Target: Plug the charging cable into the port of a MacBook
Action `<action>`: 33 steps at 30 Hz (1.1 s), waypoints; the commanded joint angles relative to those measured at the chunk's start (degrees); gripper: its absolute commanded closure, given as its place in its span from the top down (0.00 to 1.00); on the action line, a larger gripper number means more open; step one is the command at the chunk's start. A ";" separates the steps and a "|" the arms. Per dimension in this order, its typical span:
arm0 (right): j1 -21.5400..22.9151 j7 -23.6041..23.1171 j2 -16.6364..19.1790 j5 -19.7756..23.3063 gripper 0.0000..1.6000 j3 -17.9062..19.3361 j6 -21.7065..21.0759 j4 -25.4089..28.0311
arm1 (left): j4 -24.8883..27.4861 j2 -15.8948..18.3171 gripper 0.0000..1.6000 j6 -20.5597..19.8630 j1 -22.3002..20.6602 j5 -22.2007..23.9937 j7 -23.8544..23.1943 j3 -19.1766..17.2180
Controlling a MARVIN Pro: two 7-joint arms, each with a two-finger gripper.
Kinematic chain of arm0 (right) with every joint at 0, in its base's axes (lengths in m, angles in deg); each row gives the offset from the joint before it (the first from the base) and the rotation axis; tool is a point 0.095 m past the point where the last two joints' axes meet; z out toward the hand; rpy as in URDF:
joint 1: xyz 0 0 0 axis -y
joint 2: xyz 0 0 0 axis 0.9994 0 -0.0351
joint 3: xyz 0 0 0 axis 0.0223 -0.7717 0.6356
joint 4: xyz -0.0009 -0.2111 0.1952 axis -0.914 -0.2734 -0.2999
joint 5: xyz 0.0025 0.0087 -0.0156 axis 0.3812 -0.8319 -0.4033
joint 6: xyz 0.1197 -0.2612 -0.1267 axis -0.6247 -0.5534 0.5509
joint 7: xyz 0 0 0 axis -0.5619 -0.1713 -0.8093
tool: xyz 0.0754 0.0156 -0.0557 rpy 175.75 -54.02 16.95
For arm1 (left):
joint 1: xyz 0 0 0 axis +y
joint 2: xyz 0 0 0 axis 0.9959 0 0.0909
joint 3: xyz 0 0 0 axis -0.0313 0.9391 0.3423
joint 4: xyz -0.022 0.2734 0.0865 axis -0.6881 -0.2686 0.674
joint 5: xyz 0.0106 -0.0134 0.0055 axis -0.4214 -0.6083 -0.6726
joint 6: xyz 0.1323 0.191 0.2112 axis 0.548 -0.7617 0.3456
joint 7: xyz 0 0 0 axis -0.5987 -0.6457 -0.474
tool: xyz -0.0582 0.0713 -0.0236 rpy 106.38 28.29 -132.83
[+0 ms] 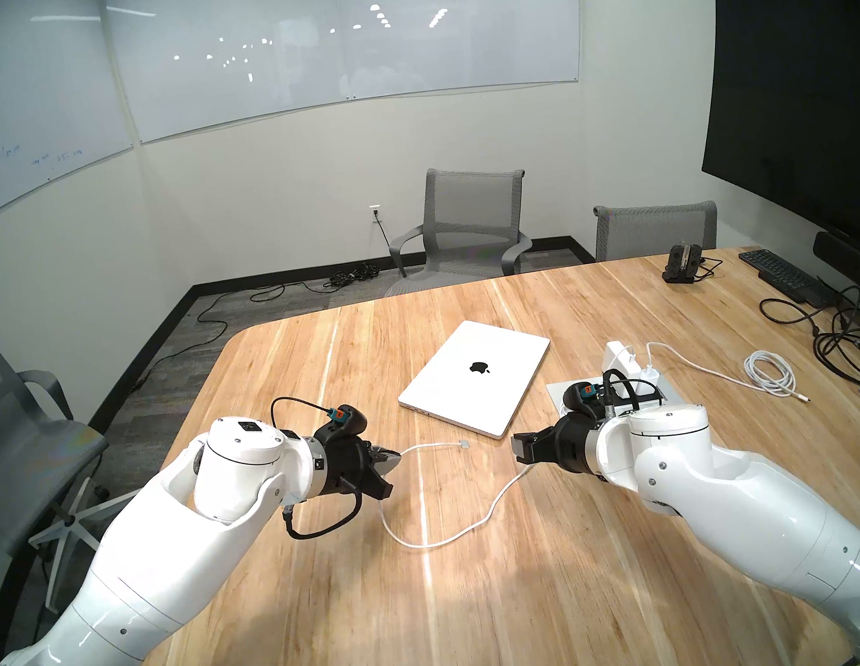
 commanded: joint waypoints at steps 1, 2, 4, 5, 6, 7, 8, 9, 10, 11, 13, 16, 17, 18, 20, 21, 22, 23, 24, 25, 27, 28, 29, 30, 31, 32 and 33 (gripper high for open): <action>0.37 0.00 -0.06 -0.07 1.00 0.07 -0.03 0.89 | 2.58 -0.76 0.00 -1.84 3.84 2.31 4.44 -3.74; 0.37 0.00 -0.06 -0.07 1.00 0.07 -0.03 0.89 | 2.72 -0.83 0.00 -1.99 4.14 2.45 5.09 -4.06; 0.37 0.00 -0.06 -0.07 1.00 0.07 -0.03 0.89 | 2.92 -1.28 0.00 -2.46 4.80 2.78 6.57 -4.82; 0.37 0.00 -0.06 -0.07 1.00 0.07 -0.03 0.89 | 3.04 -1.46 0.00 -2.65 5.08 3.00 7.22 -5.20; 0.37 0.00 -0.06 -0.07 1.00 0.07 -0.03 0.89 | 3.04 -1.46 0.00 -2.65 5.08 3.00 7.22 -5.20; 0.37 0.00 -0.06 -0.07 1.00 0.07 -0.03 0.90 | 3.04 -1.71 0.00 -2.84 5.31 3.26 7.93 -5.59; 0.37 0.00 -0.06 -0.07 1.00 0.07 -0.03 0.90 | 3.06 -2.00 0.00 -2.92 5.54 3.51 8.48 -5.95; 0.37 0.00 -0.06 -0.07 1.00 0.07 -0.03 0.90 | 3.06 -2.00 0.00 -2.92 5.54 3.51 8.48 -5.95; 0.37 0.00 -0.06 -0.07 1.00 0.07 -0.03 0.90 | 3.06 -2.40 0.00 -3.23 5.72 3.79 9.31 -6.33; 0.37 0.00 -0.06 -0.07 1.00 0.07 -0.03 0.89 | 3.13 -2.65 0.00 -3.34 5.87 3.86 9.88 -6.55; 0.37 0.00 -0.06 -0.07 1.00 0.07 -0.03 0.89 | 3.15 -3.24 0.00 -3.81 6.03 4.04 11.11 -6.95; 0.37 0.00 -0.06 -0.07 1.00 0.07 -0.02 0.89 | 3.16 -3.94 0.00 -4.17 6.25 4.23 12.45 -7.42; 0.37 -0.01 -0.06 -0.07 1.00 0.07 -0.02 0.89 | 3.04 -4.18 0.00 -4.25 6.24 4.35 12.81 -7.53; 0.37 -0.01 -0.06 -0.07 1.00 0.07 -0.02 0.89 | 2.87 -4.56 0.00 -4.43 6.19 4.41 13.49 -7.61; 0.37 -0.01 -0.06 -0.07 1.00 0.07 -0.02 0.89 | 2.87 -4.90 0.00 -4.75 6.27 4.48 14.18 -7.75; 0.37 0.00 -0.06 -0.07 1.00 0.07 -0.02 0.89 | 2.76 -5.10 0.00 -4.87 6.24 4.55 14.47 -7.76; 0.37 0.00 -0.06 -0.07 1.00 0.07 -0.03 0.89 | 2.66 -5.48 0.00 -5.04 6.28 4.39 15.29 -7.76; 0.37 0.00 -0.06 -0.07 1.00 0.07 -0.03 0.89 | 2.55 -5.77 0.00 -5.21 6.29 4.38 15.76 -7.78; 0.37 0.00 -0.06 -0.07 1.00 0.07 -0.03 0.89 | 2.44 -6.03 0.00 -5.40 6.27 4.44 16.20 -7.81; 0.37 0.00 -0.06 -0.07 1.00 0.07 -0.03 0.89 | 2.30 -6.26 0.00 -5.49 6.23 4.52 16.53 -7.84; 0.37 0.00 -0.06 -0.07 1.00 0.07 -0.03 0.89 | 1.87 -6.72 0.00 -5.37 6.13 4.62 17.11 -7.89; 0.37 0.00 -0.06 -0.07 1.00 0.07 -0.03 0.89 | 1.81 -7.15 0.00 -5.45 6.23 4.63 17.84 -8.05; 0.37 0.00 -0.06 -0.07 1.00 0.07 -0.03 0.89 | 1.67 -7.21 0.00 -5.48 6.09 4.61 17.94 -7.96; 0.37 0.00 -0.06 -0.07 1.00 0.07 -0.03 0.89 | 1.56 -7.39 0.00 -5.57 6.02 4.64 18.27 -7.97; 0.37 0.00 -0.06 -0.07 1.00 0.07 -0.03 0.89 | 1.63 -7.67 0.00 -5.70 6.10 4.58 18.89 -8.07; 0.37 0.00 -0.06 -0.07 1.00 0.07 -0.03 0.89 | 1.61 -8.01 0.00 -5.84 6.16 4.66 19.47 -8.23; 0.37 0.00 -0.06 -0.07 1.00 0.07 -0.03 0.89 | 1.55 -8.03 0.00 -5.85 6.10 4.71 19.51 -8.20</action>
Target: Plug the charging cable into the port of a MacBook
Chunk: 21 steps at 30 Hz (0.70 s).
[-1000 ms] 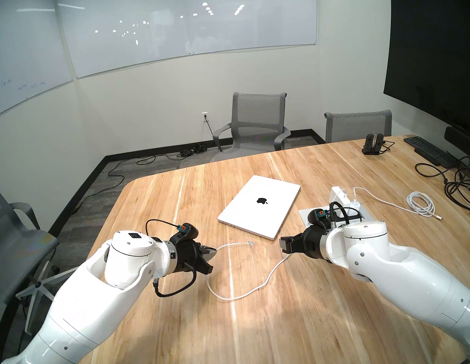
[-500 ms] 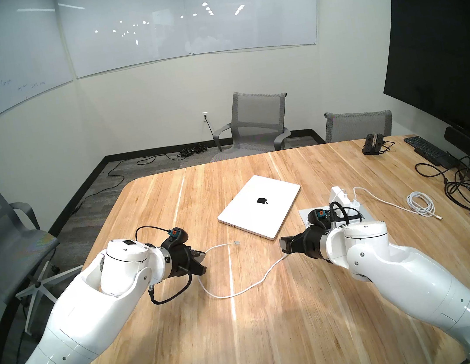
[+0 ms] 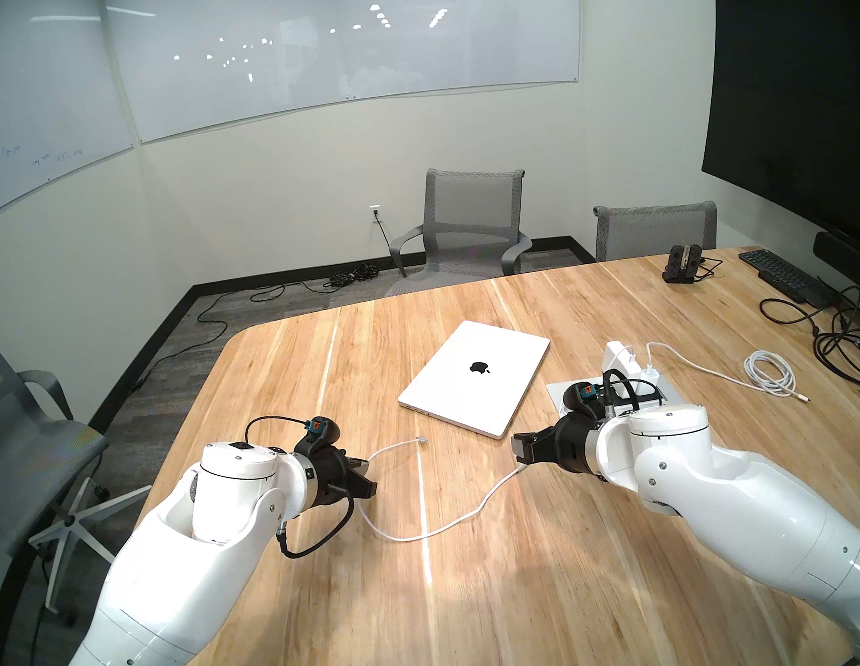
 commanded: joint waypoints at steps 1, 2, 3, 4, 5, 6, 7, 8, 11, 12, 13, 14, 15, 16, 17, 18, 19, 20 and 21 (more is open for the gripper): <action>0.38 0.00 -0.06 -0.07 1.00 0.07 -0.02 0.89 | 0.28 -2.44 0.00 0.04 -0.58 0.15 2.61 -1.01; 0.38 0.00 -0.06 -0.07 1.00 0.07 -0.02 0.89 | 0.24 -2.68 0.00 0.00 -0.54 0.15 3.14 -1.12; 0.37 0.00 -0.06 -0.07 1.00 0.07 -0.03 0.89 | 0.08 -2.77 0.00 0.04 -0.61 0.20 3.28 -1.14; 0.38 0.00 -0.06 -0.07 1.00 0.07 -0.03 0.89 | 0.06 -3.13 0.00 -0.01 -0.50 0.18 3.97 -1.30; 0.38 0.00 -0.06 -0.07 1.00 0.07 -0.02 0.89 | -0.06 -3.41 0.00 0.06 -0.49 0.12 4.52 -1.36; 0.38 0.00 -0.06 -0.07 1.00 0.07 -0.02 0.89 | -0.12 -3.55 0.00 0.03 -0.52 0.25 4.76 -1.49; 0.37 0.00 -0.06 -0.07 1.00 0.07 -0.03 0.89 | -0.09 -3.65 0.00 -0.02 -0.52 0.26 5.07 -1.55; 0.37 0.00 -0.06 -0.07 1.00 0.07 -0.03 0.89 | -0.11 -3.79 0.00 -0.07 -0.52 0.31 5.41 -1.62; 0.37 0.00 -0.06 -0.07 1.00 0.07 -0.03 0.89 | -0.28 -4.00 0.00 -0.16 -0.66 0.39 6.09 -1.69; 0.37 0.00 -0.06 -0.07 1.00 0.07 -0.03 0.89 | -0.20 -4.09 0.00 -0.21 -0.60 0.40 6.42 -1.78; 0.37 0.00 -0.06 -0.07 1.00 0.07 -0.03 0.89 | -0.14 -4.13 0.00 -0.25 -0.56 0.44 6.64 -1.84; 0.37 0.00 -0.06 -0.07 1.00 0.07 -0.03 0.89 | -0.16 -4.12 0.00 -0.24 -0.55 0.51 6.76 -1.85; 0.37 0.00 -0.06 -0.07 1.00 0.07 -0.03 0.90 | -0.19 -4.11 0.00 -0.21 -0.55 0.54 6.83 -1.85; 0.37 0.00 -0.06 -0.07 1.00 0.07 -0.03 0.90 | -0.16 -4.24 0.00 -0.24 -0.48 0.51 7.20 -1.88; 0.37 0.00 -0.06 -0.07 1.00 0.07 -0.03 0.90 | -0.17 -4.20 0.00 -0.15 -0.47 0.51 7.27 -1.82; 0.37 0.00 -0.06 -0.07 1.00 0.07 -0.03 0.90 | -0.19 -4.25 0.00 0.05 -0.38 0.31 7.64 -1.74; 0.37 0.00 -0.06 -0.07 1.00 0.07 -0.03 0.90 | -0.22 -4.26 0.00 0.12 -0.36 0.33 7.74 -1.70; 0.37 0.00 -0.06 -0.07 1.00 0.07 -0.03 0.90 | -0.24 -4.26 0.00 0.12 -0.35 0.38 7.79 -1.68; 0.37 0.00 -0.06 -0.07 1.00 0.07 -0.03 0.90 | -0.33 -4.29 0.00 0.18 -0.36 0.36 7.99 -1.63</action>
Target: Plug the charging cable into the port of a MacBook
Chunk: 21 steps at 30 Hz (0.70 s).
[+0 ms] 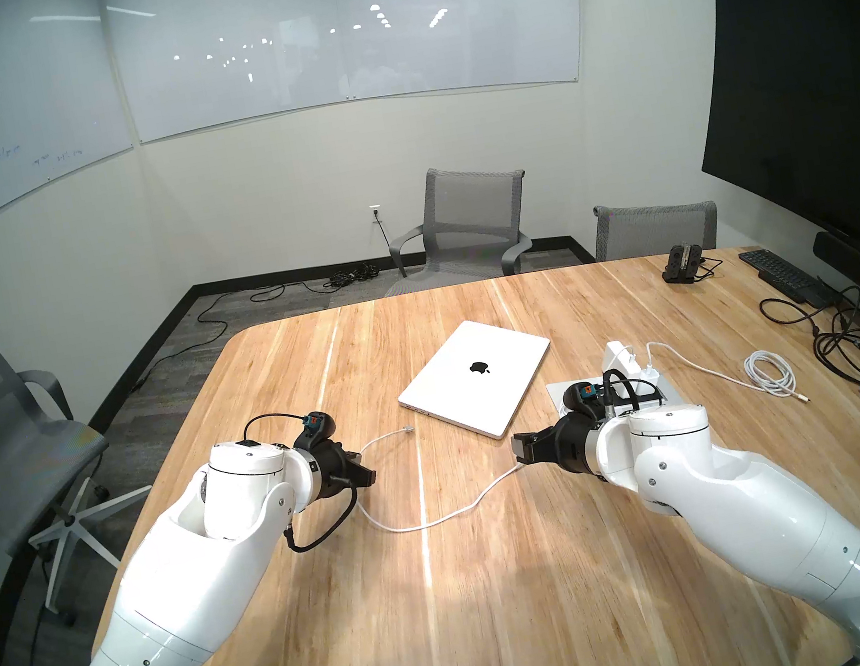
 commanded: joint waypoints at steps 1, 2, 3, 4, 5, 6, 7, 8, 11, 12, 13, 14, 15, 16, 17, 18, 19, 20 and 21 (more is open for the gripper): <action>0.37 0.00 -0.06 -0.07 1.00 0.07 -0.03 0.90 | 0.39 -0.69 0.00 0.57 -0.36 -0.26 0.97 -0.33; 0.37 0.00 -0.06 -0.07 1.00 0.08 -0.03 0.90 | 0.10 -0.86 0.00 0.67 -0.41 -0.34 1.30 -0.27; 0.37 0.00 -0.06 -0.07 1.00 0.08 -0.03 0.90 | -0.08 -0.95 0.00 0.84 -0.43 -0.47 1.53 -0.19; 0.37 0.00 -0.06 -0.07 1.00 0.08 -0.03 0.90 | -0.22 -0.93 0.00 0.94 -0.48 -0.44 1.53 -0.12; 0.37 0.00 -0.06 -0.07 1.00 0.08 -0.03 0.90 | -0.29 -0.93 0.00 1.01 -0.50 -0.43 1.61 -0.06; 0.37 0.00 -0.06 -0.07 1.00 0.08 -0.03 0.90 | -0.29 -0.94 0.00 1.03 -0.50 -0.45 1.84 0.00; 0.37 0.00 -0.06 -0.07 1.00 0.07 -0.03 0.90 | -0.26 -0.96 0.00 0.99 -0.47 -0.48 2.01 0.04; 0.37 0.00 -0.06 -0.07 1.00 0.07 -0.03 0.90 | -0.20 -1.01 0.00 1.01 -0.41 -0.66 2.39 0.14; 0.37 0.00 -0.06 -0.07 1.00 0.08 -0.03 0.90 | -0.43 -1.18 0.00 1.17 -0.38 -1.06 3.01 0.44; 0.37 0.00 -0.06 -0.07 1.00 0.08 -0.03 0.90 | -0.53 -1.34 0.00 1.08 -0.41 -1.21 3.35 0.50; 0.37 0.00 -0.06 -0.07 1.00 0.08 -0.03 0.90 | -0.63 -1.37 0.00 1.15 -0.43 -1.27 3.35 0.56; 0.37 0.00 -0.06 -0.07 1.00 0.08 -0.03 0.90 | -0.70 -1.43 0.00 1.16 -0.45 -1.31 3.39 0.57; 0.37 0.00 -0.06 -0.07 1.00 0.08 -0.03 0.90 | -0.75 -1.54 0.00 1.15 -0.46 -1.37 3.56 0.57; 0.37 0.00 -0.06 -0.07 1.00 0.07 -0.03 0.90 | -0.82 -1.60 0.00 1.16 -0.48 -1.40 3.58 0.57; 0.37 0.00 -0.06 -0.07 1.00 0.07 -0.03 0.90 | -0.90 -1.63 0.00 1.18 -0.51 -1.40 3.55 0.58; 0.37 0.00 -0.06 -0.07 1.00 0.07 -0.03 0.90 | -0.98 -1.67 0.00 1.18 -0.54 -1.42 3.57 0.59; 0.37 0.00 -0.06 -0.07 1.00 0.07 -0.03 0.90 | -1.05 -1.76 0.00 1.10 -0.58 -1.38 3.59 0.54; 0.37 0.00 -0.06 -0.07 1.00 0.07 -0.03 0.90 | -1.09 -1.77 0.00 1.08 -0.61 -1.38 3.54 0.54; 0.37 0.00 -0.06 -0.07 1.00 0.07 -0.03 0.90 | -1.15 -1.76 0.02 1.02 -0.67 -1.34 3.43 0.54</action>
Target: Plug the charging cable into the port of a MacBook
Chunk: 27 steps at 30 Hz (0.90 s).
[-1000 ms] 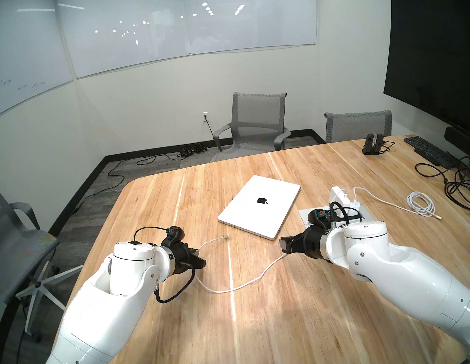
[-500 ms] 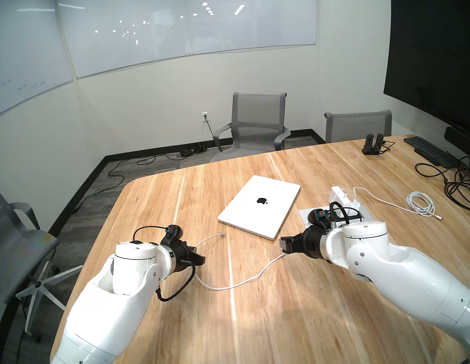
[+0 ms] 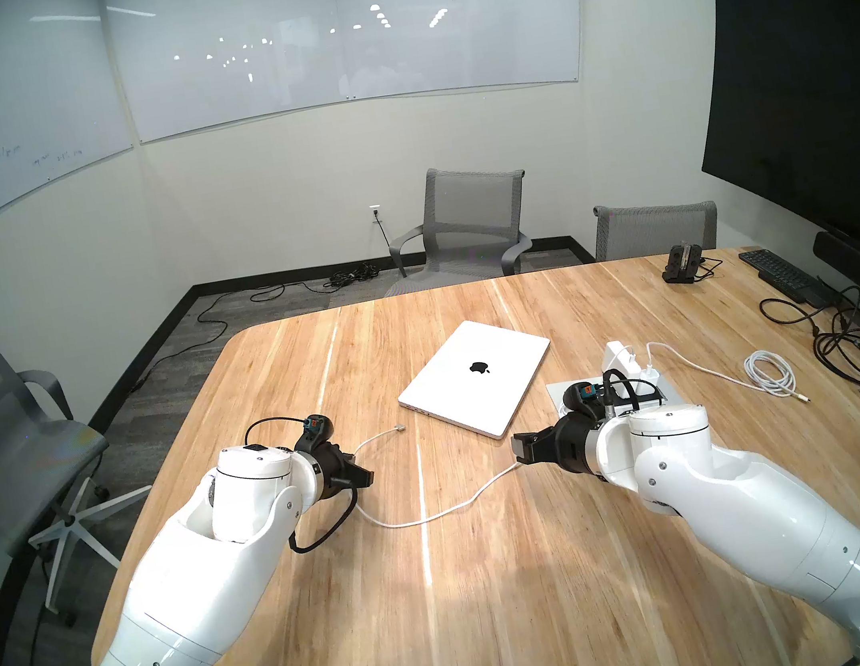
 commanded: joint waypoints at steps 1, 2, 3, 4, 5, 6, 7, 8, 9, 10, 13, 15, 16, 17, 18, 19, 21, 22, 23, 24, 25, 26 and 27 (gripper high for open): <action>0.37 0.00 -0.06 -0.07 1.00 0.07 -0.03 0.90 | 0.29 -0.48 0.42 0.24 -0.70 0.28 -0.30 -0.13; 0.37 0.00 -0.06 -0.07 1.00 0.07 -0.03 0.90 | 0.26 -0.47 0.65 0.20 -0.73 0.31 -0.37 -0.14; 0.37 0.00 -0.06 -0.07 1.00 0.07 -0.03 0.90 | 0.22 -0.47 0.89 0.14 -0.77 0.34 -0.43 -0.15; 0.37 0.00 -0.06 -0.07 1.00 0.07 -0.03 0.90 | 0.21 -0.48 0.89 0.11 -0.78 0.36 -0.47 -0.17; 0.37 0.00 -0.06 -0.07 1.00 0.07 -0.03 0.90 | 0.19 -0.44 1.00 0.14 -0.80 0.39 -0.60 -0.17; 0.37 0.00 -0.06 -0.07 1.00 0.07 -0.03 0.90 | 0.17 -0.44 1.00 0.15 -0.80 0.40 -0.63 -0.18; 0.37 0.00 -0.06 -0.07 1.00 0.07 -0.03 0.90 | 0.15 -0.44 1.00 0.15 -0.81 0.42 -0.67 -0.20; 0.37 0.00 -0.06 -0.07 1.00 0.07 -0.03 0.90 | 0.12 -0.45 1.00 0.13 -0.82 0.48 -0.75 -0.23; 0.37 0.00 -0.06 -0.07 1.00 0.07 -0.03 0.90 | 0.09 -0.46 1.00 0.13 -0.83 0.49 -0.80 -0.25; 0.37 0.00 -0.06 -0.07 1.00 0.07 -0.03 0.90 | 0.07 -0.46 1.00 0.13 -0.84 0.52 -0.87 -0.28; 0.37 0.00 -0.06 -0.07 1.00 0.07 -0.03 0.89 | 0.08 -0.28 1.00 0.30 -0.88 0.72 -1.40 -0.35; 0.38 0.00 -0.06 -0.07 1.00 0.07 -0.02 0.89 | 0.45 0.31 1.00 0.59 -0.95 0.90 -2.40 -0.27; 0.38 -0.01 -0.06 -0.07 1.00 0.07 -0.02 0.89 | 0.67 0.48 1.00 0.61 -0.97 0.87 -2.54 -0.25; 0.38 -0.01 -0.06 -0.07 1.00 0.07 -0.02 0.89 | 0.78 0.70 1.00 0.51 -1.18 0.93 -2.96 -0.18; 0.38 -0.01 -0.06 -0.08 1.00 0.07 -0.02 0.89 | 0.97 0.74 1.00 0.31 -1.32 0.92 -2.99 -0.22; 0.38 -0.01 -0.06 -0.08 1.00 0.07 -0.02 0.88 | 1.04 0.86 1.00 0.19 -1.54 0.91 -3.17 -0.19; 0.38 -0.01 -0.06 -0.08 1.00 0.07 -0.02 0.88 | 0.88 1.21 1.00 -0.07 -2.15 1.03 -3.89 -0.06; 0.38 -0.02 -0.06 -0.08 1.00 0.07 -0.02 0.88 | 0.78 1.54 1.00 -0.28 -2.59 1.13 -4.50 0.09; 0.38 -0.02 -0.06 -0.08 1.00 0.07 -0.02 0.88 | 0.67 1.77 1.00 -0.63 -3.01 1.43 -5.16 0.10; 0.38 -0.02 -0.06 -0.08 1.00 0.07 -0.01 0.87 | 0.74 2.19 1.00 -0.89 -3.48 1.43 -5.76 0.32; 0.38 -0.02 -0.06 -0.08 1.00 0.07 -0.01 0.87 | 0.86 2.34 1.00 -1.05 -3.72 1.39 -5.91 0.39; 0.38 -0.02 -0.06 -0.08 1.00 0.07 -0.01 0.87 | 0.99 2.77 1.00 -1.49 -4.21 1.39 -6.48 0.64; 0.38 -0.03 -0.06 -0.08 1.00 0.07 -0.01 0.86 | 1.14 3.20 1.00 -1.90 -4.79 1.26 -6.97 0.95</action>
